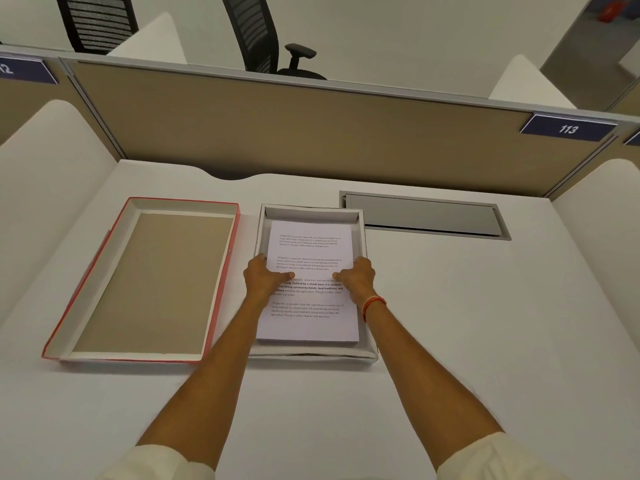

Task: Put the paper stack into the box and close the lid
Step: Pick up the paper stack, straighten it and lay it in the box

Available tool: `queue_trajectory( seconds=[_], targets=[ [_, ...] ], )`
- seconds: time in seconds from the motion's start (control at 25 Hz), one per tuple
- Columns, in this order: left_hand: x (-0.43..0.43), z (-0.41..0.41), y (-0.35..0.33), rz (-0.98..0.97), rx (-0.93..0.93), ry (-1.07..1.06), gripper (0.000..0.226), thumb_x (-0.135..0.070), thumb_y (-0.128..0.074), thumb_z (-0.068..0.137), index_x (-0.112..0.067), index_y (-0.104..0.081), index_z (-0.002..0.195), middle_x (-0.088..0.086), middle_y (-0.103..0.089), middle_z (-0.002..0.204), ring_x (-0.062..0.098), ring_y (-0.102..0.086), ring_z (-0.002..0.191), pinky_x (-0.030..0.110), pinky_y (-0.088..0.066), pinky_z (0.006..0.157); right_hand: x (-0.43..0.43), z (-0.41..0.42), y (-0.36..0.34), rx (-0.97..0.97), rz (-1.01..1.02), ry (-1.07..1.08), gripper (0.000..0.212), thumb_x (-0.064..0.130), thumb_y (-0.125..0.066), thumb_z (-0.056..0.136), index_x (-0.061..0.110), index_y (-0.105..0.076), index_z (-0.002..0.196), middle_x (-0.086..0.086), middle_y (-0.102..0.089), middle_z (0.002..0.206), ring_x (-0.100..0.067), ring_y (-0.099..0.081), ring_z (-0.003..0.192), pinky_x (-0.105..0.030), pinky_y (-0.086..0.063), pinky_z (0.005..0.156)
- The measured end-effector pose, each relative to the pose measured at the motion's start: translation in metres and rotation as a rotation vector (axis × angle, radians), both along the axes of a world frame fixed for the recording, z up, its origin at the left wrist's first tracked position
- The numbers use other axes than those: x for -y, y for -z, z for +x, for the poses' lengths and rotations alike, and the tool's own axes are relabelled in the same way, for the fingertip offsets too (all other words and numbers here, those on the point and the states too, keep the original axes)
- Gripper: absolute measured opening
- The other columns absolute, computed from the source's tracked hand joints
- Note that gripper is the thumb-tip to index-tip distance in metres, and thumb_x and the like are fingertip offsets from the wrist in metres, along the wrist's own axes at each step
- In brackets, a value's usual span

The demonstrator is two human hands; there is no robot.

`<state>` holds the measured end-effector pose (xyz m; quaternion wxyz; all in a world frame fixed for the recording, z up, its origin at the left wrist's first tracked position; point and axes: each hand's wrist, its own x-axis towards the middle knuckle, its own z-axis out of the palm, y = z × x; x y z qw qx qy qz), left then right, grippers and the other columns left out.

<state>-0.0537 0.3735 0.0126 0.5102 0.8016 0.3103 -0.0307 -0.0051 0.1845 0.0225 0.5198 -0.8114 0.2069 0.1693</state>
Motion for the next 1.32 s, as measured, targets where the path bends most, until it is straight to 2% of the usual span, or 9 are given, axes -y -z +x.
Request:
queue_trajectory(
  seconds=[0.16,0.48,0.64,0.76,0.88,0.96,1.04,1.2,1.32],
  targets=[
    [0.002,-0.002,-0.001,-0.002,0.0,-0.003,0.061,-0.022,-0.088,0.069,-0.004,-0.056,0.118,0.015,-0.065,0.127,0.034,-0.065,0.111,0.044,-0.054,0.095,0.0,-0.001,-0.001,-0.007,0.004,-0.002,0.049,-0.004,-0.075,0.079,-0.002,-0.05,0.121,-0.019,-0.061,0.124,-0.03,-0.063,0.107,-0.029,-0.052,0.082],
    [0.004,-0.005,-0.004,0.003,-0.023,0.005,0.071,-0.025,-0.088,0.069,-0.005,-0.05,0.126,0.016,-0.06,0.131,0.034,-0.061,0.117,0.047,-0.052,0.1,0.001,-0.002,-0.002,0.004,-0.012,-0.039,0.046,-0.003,-0.075,0.08,-0.002,-0.051,0.119,-0.02,-0.061,0.123,-0.028,-0.063,0.103,-0.026,-0.05,0.079],
    [0.005,-0.005,-0.015,0.036,-0.077,0.082,0.069,-0.026,-0.084,0.074,-0.004,-0.045,0.127,0.017,-0.057,0.133,0.034,-0.058,0.12,0.043,-0.05,0.097,0.004,0.003,-0.007,0.022,-0.078,-0.131,0.034,0.001,-0.074,0.082,0.004,-0.053,0.108,-0.02,-0.063,0.122,-0.033,-0.064,0.109,-0.027,-0.05,0.078],
    [0.013,-0.014,-0.038,0.065,-0.004,0.108,0.064,-0.025,-0.082,0.078,-0.005,-0.048,0.128,0.014,-0.059,0.133,0.033,-0.059,0.12,0.035,-0.049,0.09,0.005,0.022,-0.018,0.103,-0.214,-0.271,0.032,0.004,-0.072,0.084,-0.006,-0.061,0.111,-0.022,-0.066,0.117,-0.035,-0.065,0.109,-0.028,-0.051,0.078],
    [0.026,-0.035,-0.06,-0.329,-0.077,-0.001,0.058,-0.023,-0.08,0.079,-0.004,-0.055,0.128,0.012,-0.062,0.122,0.031,-0.059,0.118,0.042,-0.047,0.103,-0.002,0.049,-0.031,0.227,-0.273,-0.387,0.038,0.009,-0.069,0.088,-0.005,-0.057,0.121,-0.02,-0.063,0.126,-0.033,-0.061,0.117,-0.03,-0.051,0.086],
    [0.037,-0.055,-0.07,-0.842,-0.229,-0.149,0.04,-0.011,-0.076,0.083,0.004,-0.059,0.116,0.02,-0.066,0.115,0.036,-0.063,0.112,0.048,-0.053,0.097,-0.007,0.065,-0.038,0.279,-0.276,-0.491,0.049,0.012,-0.065,0.092,-0.001,-0.048,0.136,-0.018,-0.054,0.14,-0.032,-0.053,0.129,-0.036,-0.047,0.103],
    [0.045,-0.072,-0.072,-1.129,-0.331,-0.26,0.036,0.0,-0.069,0.086,0.008,-0.055,0.118,0.031,-0.061,0.122,0.043,-0.064,0.112,0.048,-0.056,0.091,-0.013,0.08,-0.04,0.324,-0.287,-0.595,0.051,0.012,-0.061,0.094,0.005,-0.046,0.142,-0.014,-0.051,0.145,-0.029,-0.049,0.134,-0.036,-0.041,0.111],
    [0.056,-0.092,-0.064,-1.323,-0.339,-0.372,0.033,0.004,-0.067,0.085,-0.002,-0.055,0.115,0.032,-0.051,0.129,0.053,-0.059,0.114,0.056,-0.051,0.098,-0.024,0.107,-0.042,0.346,-0.41,-0.798,0.046,0.009,-0.056,0.095,0.007,-0.049,0.14,-0.013,-0.053,0.143,-0.03,-0.049,0.133,-0.04,-0.041,0.112],
    [0.059,-0.095,-0.059,-1.407,-0.315,-0.401,0.042,0.003,-0.069,0.084,-0.016,-0.057,0.119,0.031,-0.056,0.129,0.053,-0.06,0.112,0.062,-0.051,0.094,-0.031,0.122,-0.04,0.31,-0.475,-0.891,0.047,0.003,-0.052,0.094,0.006,-0.049,0.141,-0.013,-0.051,0.144,-0.031,-0.047,0.134,-0.042,-0.04,0.114]
  ],
)
